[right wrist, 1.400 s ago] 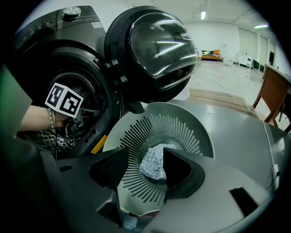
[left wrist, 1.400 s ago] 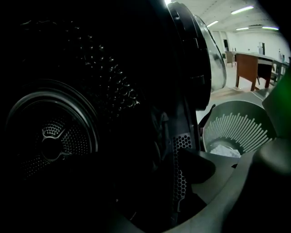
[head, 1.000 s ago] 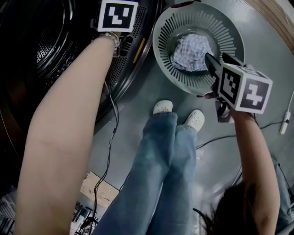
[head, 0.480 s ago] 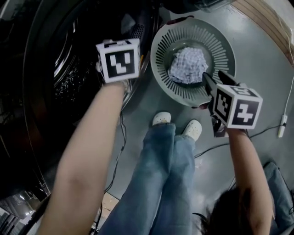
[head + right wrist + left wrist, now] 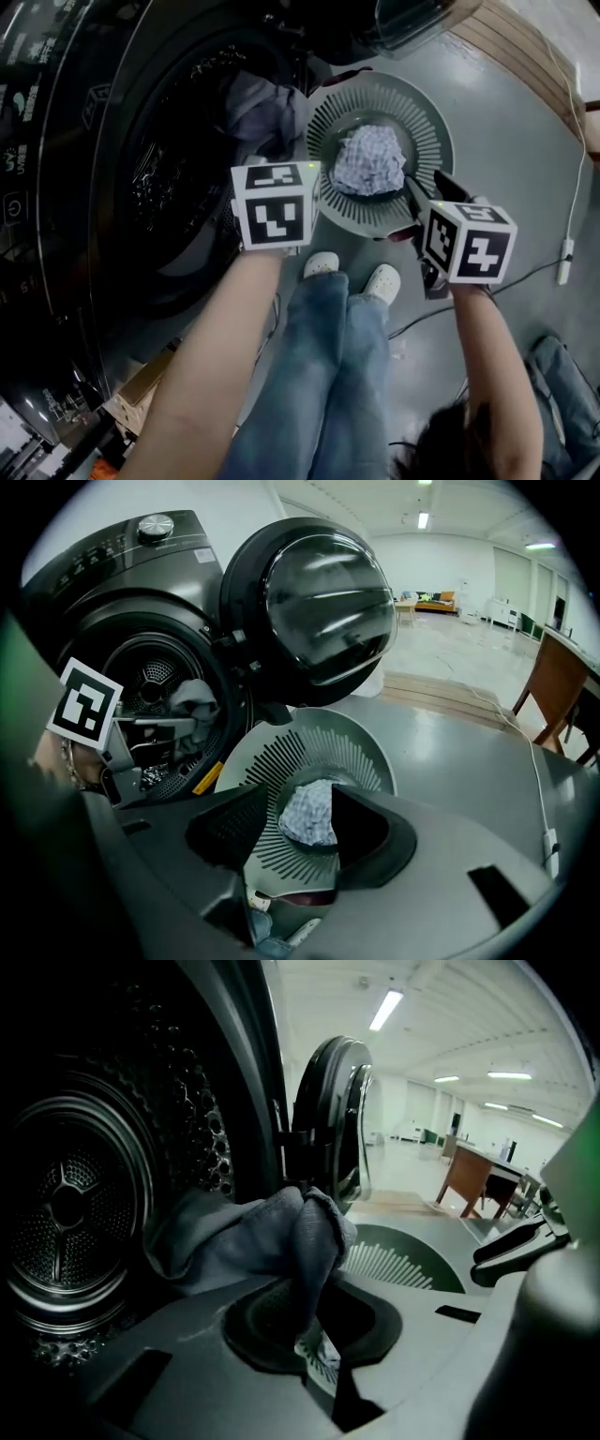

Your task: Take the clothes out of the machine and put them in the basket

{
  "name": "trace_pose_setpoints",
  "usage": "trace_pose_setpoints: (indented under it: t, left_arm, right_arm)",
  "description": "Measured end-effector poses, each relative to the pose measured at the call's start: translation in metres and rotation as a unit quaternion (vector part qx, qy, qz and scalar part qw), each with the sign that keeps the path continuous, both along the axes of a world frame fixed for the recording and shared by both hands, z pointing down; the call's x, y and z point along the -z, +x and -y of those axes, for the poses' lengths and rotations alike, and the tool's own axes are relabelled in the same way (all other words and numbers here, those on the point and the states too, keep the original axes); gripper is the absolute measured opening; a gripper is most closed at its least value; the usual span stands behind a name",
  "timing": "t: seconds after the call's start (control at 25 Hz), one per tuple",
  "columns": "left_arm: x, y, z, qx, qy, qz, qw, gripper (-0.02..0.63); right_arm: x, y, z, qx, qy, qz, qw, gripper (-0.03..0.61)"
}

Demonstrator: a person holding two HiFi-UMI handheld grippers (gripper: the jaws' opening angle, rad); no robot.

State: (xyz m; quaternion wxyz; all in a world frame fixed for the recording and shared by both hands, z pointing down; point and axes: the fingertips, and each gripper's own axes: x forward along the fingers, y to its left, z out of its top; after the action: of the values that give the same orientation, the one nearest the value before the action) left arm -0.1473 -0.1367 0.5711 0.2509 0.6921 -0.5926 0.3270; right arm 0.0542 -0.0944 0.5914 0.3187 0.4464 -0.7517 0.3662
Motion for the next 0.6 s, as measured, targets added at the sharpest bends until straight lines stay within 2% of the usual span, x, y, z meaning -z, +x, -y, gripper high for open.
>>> trace_pose_setpoints:
  t: [0.12,0.28,0.44,0.6]
  left_arm:
    - [0.007,0.027,-0.001,-0.020,0.009,-0.049,0.9986,0.028]
    - [0.019,0.084,0.000,-0.073,0.020,-0.126,0.9892,0.028]
    - [0.032,0.149,-0.004,-0.137,0.026,-0.179,0.9738,0.028]
    - [0.048,0.188,-0.004,-0.161,0.039,-0.242,0.9560,0.028]
  right_arm:
    - [0.002,0.011,-0.003,-0.013,-0.001,-0.002,1.000,0.207]
    - [0.001,0.030,-0.011,-0.025,-0.007,-0.011,1.000,0.207]
    - [-0.001,0.048,-0.017,-0.036,-0.010,-0.016,0.999,0.205]
    - [-0.002,0.064,-0.020,-0.055,-0.011,-0.020,0.998,0.202]
